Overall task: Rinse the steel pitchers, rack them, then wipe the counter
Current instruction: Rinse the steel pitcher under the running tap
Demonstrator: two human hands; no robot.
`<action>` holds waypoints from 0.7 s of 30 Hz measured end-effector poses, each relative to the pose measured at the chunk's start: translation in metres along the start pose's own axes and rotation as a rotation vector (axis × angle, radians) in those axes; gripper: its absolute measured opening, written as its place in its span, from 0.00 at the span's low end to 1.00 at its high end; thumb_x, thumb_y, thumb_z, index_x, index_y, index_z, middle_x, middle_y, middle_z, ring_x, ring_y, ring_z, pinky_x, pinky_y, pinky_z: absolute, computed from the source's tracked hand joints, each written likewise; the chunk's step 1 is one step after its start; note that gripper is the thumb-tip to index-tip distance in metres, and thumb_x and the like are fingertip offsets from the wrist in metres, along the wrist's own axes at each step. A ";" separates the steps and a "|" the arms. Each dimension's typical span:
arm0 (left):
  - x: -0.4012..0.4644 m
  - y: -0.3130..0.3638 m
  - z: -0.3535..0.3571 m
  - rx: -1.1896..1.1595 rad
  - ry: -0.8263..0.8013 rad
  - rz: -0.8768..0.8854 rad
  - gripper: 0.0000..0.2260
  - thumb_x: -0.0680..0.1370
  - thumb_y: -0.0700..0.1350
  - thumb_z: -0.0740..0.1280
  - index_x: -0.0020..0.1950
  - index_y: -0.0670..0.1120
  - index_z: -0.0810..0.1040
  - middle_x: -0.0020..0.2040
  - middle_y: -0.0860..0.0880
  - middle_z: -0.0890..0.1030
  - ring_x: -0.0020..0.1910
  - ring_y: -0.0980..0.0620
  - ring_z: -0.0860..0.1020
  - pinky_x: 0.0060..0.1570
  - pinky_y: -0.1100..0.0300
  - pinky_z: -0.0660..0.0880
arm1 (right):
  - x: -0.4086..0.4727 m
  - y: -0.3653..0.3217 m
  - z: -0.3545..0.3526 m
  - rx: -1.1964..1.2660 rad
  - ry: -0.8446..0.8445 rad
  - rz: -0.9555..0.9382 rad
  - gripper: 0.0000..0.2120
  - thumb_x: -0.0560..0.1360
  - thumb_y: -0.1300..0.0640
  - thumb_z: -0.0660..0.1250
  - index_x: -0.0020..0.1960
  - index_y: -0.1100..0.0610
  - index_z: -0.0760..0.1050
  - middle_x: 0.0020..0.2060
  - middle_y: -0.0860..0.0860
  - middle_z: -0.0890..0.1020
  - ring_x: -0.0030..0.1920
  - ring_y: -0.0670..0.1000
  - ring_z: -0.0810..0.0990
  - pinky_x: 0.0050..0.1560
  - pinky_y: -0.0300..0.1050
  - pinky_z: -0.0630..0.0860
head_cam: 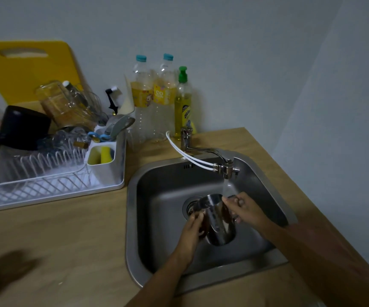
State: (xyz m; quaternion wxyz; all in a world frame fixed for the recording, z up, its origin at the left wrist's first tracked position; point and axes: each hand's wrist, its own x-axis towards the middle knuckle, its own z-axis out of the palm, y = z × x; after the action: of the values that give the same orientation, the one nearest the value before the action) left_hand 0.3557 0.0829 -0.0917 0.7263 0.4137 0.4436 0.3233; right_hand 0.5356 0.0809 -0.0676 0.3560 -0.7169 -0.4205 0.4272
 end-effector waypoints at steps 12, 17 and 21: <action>-0.032 -0.004 -0.028 -0.332 -0.069 -0.152 0.13 0.80 0.49 0.60 0.59 0.42 0.75 0.50 0.43 0.82 0.45 0.49 0.83 0.48 0.57 0.81 | 0.002 -0.058 0.033 -0.543 0.005 -0.122 0.15 0.75 0.52 0.67 0.60 0.56 0.75 0.53 0.55 0.80 0.50 0.52 0.79 0.52 0.43 0.76; -0.041 -0.005 -0.036 -0.524 -0.137 -0.141 0.17 0.79 0.43 0.63 0.66 0.39 0.72 0.61 0.39 0.79 0.61 0.45 0.78 0.52 0.60 0.80 | 0.012 -0.097 0.054 -0.792 -0.065 -0.157 0.14 0.74 0.50 0.67 0.57 0.55 0.79 0.53 0.55 0.82 0.49 0.51 0.78 0.47 0.40 0.70; -0.039 -0.007 -0.039 -0.572 -0.129 -0.120 0.17 0.78 0.45 0.63 0.66 0.40 0.73 0.59 0.39 0.81 0.61 0.43 0.78 0.53 0.59 0.80 | 0.016 -0.125 0.068 -1.008 -0.152 -0.146 0.17 0.74 0.48 0.66 0.58 0.56 0.80 0.54 0.55 0.82 0.54 0.54 0.79 0.52 0.45 0.74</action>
State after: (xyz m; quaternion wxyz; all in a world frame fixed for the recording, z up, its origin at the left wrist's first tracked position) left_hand 0.3050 0.0598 -0.0933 0.8580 0.1849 0.3110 0.3646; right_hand 0.4404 0.1545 0.0098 -0.0365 -0.7351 -0.6478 0.1964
